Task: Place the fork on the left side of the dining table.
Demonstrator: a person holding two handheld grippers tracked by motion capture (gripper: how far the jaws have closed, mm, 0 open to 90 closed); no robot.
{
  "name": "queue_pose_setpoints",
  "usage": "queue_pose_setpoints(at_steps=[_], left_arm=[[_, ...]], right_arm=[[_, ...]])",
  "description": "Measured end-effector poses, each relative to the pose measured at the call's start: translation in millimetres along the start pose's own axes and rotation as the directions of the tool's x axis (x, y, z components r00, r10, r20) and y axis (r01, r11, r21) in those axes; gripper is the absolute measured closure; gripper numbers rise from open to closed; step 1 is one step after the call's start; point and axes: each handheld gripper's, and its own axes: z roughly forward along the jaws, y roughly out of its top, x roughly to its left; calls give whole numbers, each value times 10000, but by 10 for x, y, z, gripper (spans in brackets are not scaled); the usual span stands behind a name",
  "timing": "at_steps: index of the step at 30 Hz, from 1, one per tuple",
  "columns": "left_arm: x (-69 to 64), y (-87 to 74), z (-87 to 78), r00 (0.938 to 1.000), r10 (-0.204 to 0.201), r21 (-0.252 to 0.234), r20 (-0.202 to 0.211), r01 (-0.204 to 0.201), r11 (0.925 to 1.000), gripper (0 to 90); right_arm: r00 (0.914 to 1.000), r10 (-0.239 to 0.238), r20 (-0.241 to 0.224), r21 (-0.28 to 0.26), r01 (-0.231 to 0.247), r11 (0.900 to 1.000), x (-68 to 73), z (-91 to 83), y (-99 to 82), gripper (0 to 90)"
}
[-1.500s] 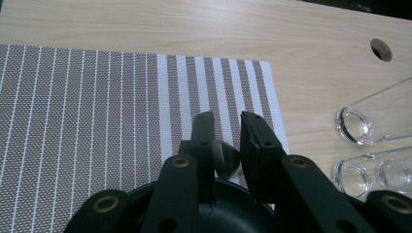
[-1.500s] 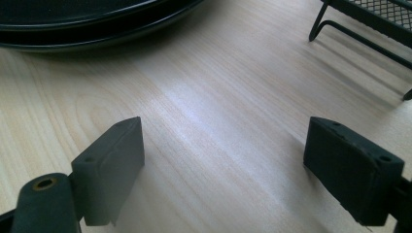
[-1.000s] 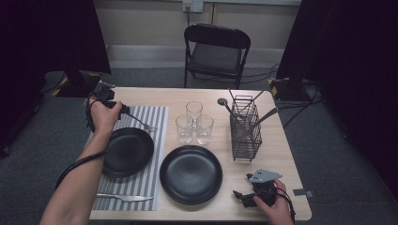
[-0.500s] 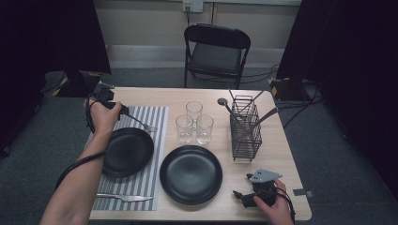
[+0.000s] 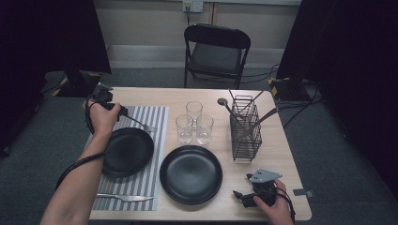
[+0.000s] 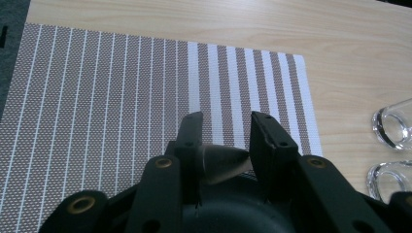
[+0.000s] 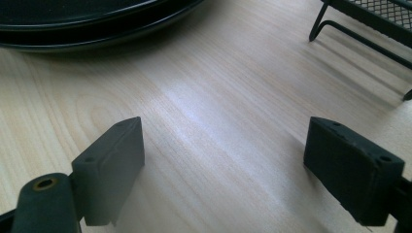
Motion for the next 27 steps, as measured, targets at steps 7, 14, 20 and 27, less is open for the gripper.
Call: queue_pose_setpoints(at_steps=[7,14,20,27], left_arm=[[4,4,0,9996,127,86,-240,-125,9999,647],[9,-8,27,9992,24,115,-406,-19,9999,623],[27,-8,30,9990,59,148,-454,-52,9999,617],[37,-13,37,9982,64,164,-591,-55,9999,609]], right_arm=[[10000,0,1,0,0,10000,0,0,0,139],[10000,-3,4,-3,3,10000,0,0,0,138],[10000,-9,-1,-4,9,10000,-1,0,0,139],[10000,-11,-8,-5,11,10000,-1,0,0,139]])
